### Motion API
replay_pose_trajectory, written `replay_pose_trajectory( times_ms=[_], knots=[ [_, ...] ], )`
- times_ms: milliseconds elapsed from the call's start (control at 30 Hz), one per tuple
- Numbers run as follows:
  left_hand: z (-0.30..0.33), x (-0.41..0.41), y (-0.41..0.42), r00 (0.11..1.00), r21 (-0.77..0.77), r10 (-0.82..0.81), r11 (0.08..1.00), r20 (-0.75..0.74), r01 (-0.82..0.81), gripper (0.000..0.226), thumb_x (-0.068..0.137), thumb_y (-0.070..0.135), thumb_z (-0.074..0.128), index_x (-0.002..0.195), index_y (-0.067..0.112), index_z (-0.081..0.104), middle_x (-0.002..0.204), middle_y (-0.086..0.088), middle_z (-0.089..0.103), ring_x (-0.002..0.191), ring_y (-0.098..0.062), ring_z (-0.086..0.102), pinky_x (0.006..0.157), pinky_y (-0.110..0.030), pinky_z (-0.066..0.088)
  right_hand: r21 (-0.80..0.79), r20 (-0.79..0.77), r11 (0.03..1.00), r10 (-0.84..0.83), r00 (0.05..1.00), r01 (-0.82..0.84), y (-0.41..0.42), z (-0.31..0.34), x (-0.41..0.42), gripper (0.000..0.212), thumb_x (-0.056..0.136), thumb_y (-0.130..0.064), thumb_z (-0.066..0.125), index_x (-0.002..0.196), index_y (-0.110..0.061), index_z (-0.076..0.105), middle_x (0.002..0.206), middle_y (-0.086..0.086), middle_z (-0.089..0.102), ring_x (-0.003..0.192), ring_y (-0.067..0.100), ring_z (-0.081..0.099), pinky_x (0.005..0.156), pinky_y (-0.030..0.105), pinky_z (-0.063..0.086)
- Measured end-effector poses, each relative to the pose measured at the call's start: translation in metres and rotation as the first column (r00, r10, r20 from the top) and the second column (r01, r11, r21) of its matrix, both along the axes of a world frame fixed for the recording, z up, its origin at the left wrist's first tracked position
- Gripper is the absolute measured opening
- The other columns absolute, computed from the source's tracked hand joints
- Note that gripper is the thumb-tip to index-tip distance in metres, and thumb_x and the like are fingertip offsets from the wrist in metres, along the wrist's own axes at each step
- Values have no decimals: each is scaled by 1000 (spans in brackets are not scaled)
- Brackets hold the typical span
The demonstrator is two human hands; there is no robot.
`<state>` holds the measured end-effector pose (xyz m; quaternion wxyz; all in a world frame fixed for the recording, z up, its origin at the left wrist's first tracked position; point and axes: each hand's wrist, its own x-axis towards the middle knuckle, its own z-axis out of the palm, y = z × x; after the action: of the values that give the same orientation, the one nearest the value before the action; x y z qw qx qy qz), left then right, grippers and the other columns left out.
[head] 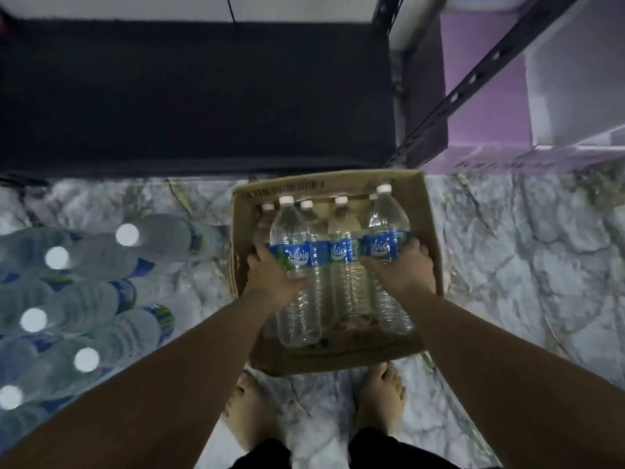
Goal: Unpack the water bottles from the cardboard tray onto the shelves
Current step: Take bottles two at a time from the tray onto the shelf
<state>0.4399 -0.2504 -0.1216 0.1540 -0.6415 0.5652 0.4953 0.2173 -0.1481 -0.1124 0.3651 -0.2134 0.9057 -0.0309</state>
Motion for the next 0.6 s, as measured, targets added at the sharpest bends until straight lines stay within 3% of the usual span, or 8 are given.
replay_pose_trajectory(
  times_ms=[100, 200, 333, 467, 600],
  knots=[
    [-30, -4, 10, 998, 55, 58, 997, 25, -59, 131, 75, 62, 84, 163, 7, 5, 165, -20, 21, 148, -38, 36, 117, -45, 42, 62, -133, 998, 39, 990, -31, 0, -23, 8, 127, 66, -73, 82, 155, -2, 28, 154, 21, 34, 143, 38, 34, 117, 46, 35],
    [-45, -10, 17, 990, 24, 140, 990, 9, -140, 135, 66, 69, 86, 159, 7, 12, 162, -18, 31, 146, -38, 40, 112, -54, 47, 18, -104, 1000, -6, 995, 8, -3, -36, 10, 104, 64, -60, 91, 140, -13, 37, 143, 18, 42, 133, 39, 45, 104, 47, 45],
    [-51, -16, 16, 978, -41, 210, 977, 4, -210, 106, 64, 43, 98, 139, 9, 33, 136, -13, 56, 120, -32, 61, 94, -47, 59, -82, 21, 993, -89, 996, 91, 0, -48, 20, 81, 67, -49, 89, 122, -22, 36, 117, 8, 62, 102, 34, 67, 80, 45, 58],
    [-51, -12, 13, 972, -69, 234, 970, 15, -232, 92, 65, 37, 96, 136, 11, 44, 125, -9, 64, 108, -28, 65, 83, -37, 58, -110, 24, 987, -112, 993, 114, 4, -51, 19, 82, 67, -51, 89, 124, -12, 45, 124, 12, 61, 108, 34, 65, 84, 41, 55],
    [-46, -2, 19, 946, -60, 318, 945, -64, -322, 72, 65, 33, 97, 122, 20, 55, 100, 7, 66, 81, -8, 63, 63, -21, 49, -159, 56, 979, -123, 991, 130, 4, -48, 20, 81, 65, -48, 90, 123, -12, 48, 123, 9, 58, 107, 33, 64, 86, 43, 57]
  ],
)
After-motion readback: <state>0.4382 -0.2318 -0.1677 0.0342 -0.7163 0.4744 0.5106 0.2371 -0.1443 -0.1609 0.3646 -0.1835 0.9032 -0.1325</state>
